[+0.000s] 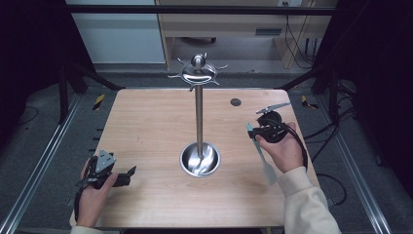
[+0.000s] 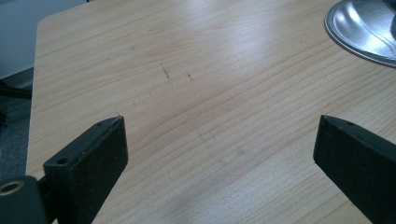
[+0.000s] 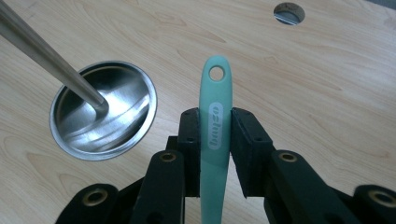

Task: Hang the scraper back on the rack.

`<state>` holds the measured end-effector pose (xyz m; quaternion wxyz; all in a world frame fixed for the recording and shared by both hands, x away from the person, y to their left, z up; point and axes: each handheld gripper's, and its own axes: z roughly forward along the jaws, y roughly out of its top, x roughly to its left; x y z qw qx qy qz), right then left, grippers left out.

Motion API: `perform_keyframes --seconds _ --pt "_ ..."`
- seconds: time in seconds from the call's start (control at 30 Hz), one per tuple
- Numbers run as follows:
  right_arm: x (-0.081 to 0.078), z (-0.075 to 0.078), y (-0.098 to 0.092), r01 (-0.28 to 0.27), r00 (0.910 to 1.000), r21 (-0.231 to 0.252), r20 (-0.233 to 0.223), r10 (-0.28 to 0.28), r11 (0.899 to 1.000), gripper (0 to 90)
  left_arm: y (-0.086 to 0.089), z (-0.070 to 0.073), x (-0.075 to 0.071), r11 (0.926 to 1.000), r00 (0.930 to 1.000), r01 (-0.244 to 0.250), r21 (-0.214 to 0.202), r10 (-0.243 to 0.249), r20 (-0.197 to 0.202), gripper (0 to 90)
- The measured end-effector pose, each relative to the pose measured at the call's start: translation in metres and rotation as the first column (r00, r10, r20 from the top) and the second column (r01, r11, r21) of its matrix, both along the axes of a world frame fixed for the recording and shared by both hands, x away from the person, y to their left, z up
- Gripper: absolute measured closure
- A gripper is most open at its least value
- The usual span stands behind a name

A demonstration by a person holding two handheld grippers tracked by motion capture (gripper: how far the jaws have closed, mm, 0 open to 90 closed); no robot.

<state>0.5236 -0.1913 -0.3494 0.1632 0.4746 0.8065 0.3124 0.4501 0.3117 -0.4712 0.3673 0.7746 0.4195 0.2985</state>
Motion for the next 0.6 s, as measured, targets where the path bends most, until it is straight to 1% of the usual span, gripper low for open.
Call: perform_keyframes --seconds 0.1,0.13,0.2,0.27,0.33,0.37,0.43,0.53,0.6 --pt "-0.003 0.005 -0.002 -0.017 0.9996 0.012 0.022 0.016 1.0 74.4 0.0 0.0 0.0 1.0 1.0 0.0 0.0 0.0 0.0 2.8" --pt "-0.005 0.009 -0.003 -0.026 0.9988 0.018 0.042 0.026 0.999 74.4 0.0 0.0 0.0 1.0 1.0 0.0 0.0 0.0 0.0 2.8" --pt "-0.006 0.011 -0.003 -0.03 0.9984 0.02 0.048 0.029 0.999 74.4 0.0 0.0 0.0 1.0 1.0 0.001 0.0 -0.001 0.0 2.8" --pt "-0.008 0.016 -0.004 -0.037 0.9971 0.028 0.068 0.035 0.999 74.4 0.0 0.0 0.0 1.0 1.0 0.002 0.0 -0.002 -0.001 2.8" --pt "-0.009 0.017 -0.004 -0.038 0.9967 0.031 0.074 0.036 0.999 74.4 0.0 0.0 0.0 1.0 1.0 0.005 -0.002 -0.005 0.0 2.8" --pt "-0.011 0.021 -0.004 -0.041 0.9956 0.037 0.086 0.038 0.998 74.4 0.0 0.0 0.0 1.0 1.0 0.005 -0.001 -0.005 0.001 2.8" --pt "-0.012 0.023 -0.004 -0.045 0.9949 0.039 0.092 0.041 0.998 74.4 0.0 0.0 0.0 1.0 1.0 0.005 -0.002 -0.005 0.0 2.8" --pt "-0.014 0.028 -0.003 -0.056 0.9921 0.042 0.115 0.051 0.998 74.4 0.0 0.0 0.0 1.0 1.0 0.004 -0.003 -0.004 0.0 2.8" --pt "-0.016 0.031 -0.002 -0.058 0.991 0.058 0.124 0.051 0.997 74.4 0.001 0.0 0.0 1.0 1.0 0.0 -0.005 0.0 0.003 2.8"
